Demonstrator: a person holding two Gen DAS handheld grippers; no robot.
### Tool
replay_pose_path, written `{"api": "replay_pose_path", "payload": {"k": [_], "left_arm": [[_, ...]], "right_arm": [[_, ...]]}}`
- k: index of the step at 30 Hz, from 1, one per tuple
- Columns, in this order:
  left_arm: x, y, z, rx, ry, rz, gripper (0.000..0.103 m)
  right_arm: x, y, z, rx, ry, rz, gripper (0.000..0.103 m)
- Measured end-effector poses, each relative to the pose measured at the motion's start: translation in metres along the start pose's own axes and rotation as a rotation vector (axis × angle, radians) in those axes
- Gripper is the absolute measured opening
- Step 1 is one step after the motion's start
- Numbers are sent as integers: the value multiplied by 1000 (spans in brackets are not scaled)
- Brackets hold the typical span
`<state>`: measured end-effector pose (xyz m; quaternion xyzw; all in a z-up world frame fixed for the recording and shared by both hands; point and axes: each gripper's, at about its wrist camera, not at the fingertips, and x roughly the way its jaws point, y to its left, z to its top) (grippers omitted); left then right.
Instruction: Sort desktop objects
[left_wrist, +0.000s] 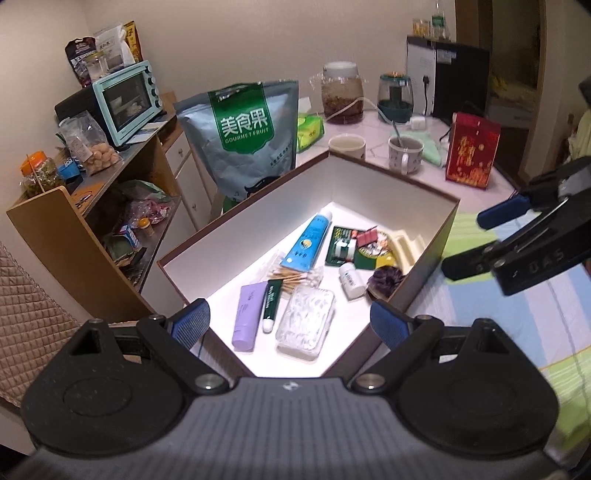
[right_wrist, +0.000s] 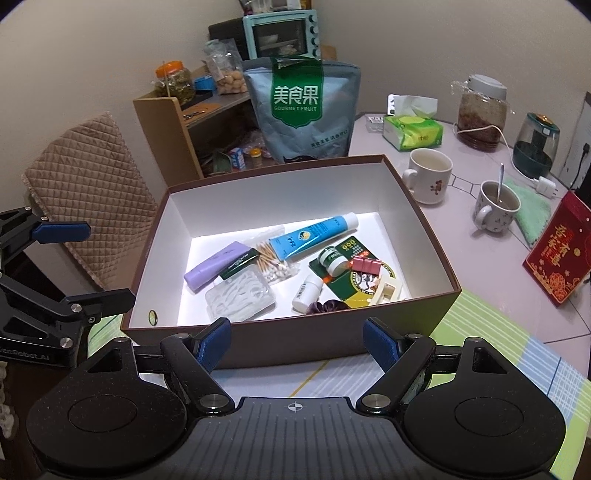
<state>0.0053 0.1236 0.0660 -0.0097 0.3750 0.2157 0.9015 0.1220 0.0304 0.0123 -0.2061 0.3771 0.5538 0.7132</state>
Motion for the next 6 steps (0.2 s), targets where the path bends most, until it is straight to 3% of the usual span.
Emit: {"api": "replay_pose_path", "payload": {"k": [6], "left_arm": [[-11,-8,-1,-23,-18,73,93]], "right_arm": [[-5,-1,-3,-26,-7,28,81]]}}
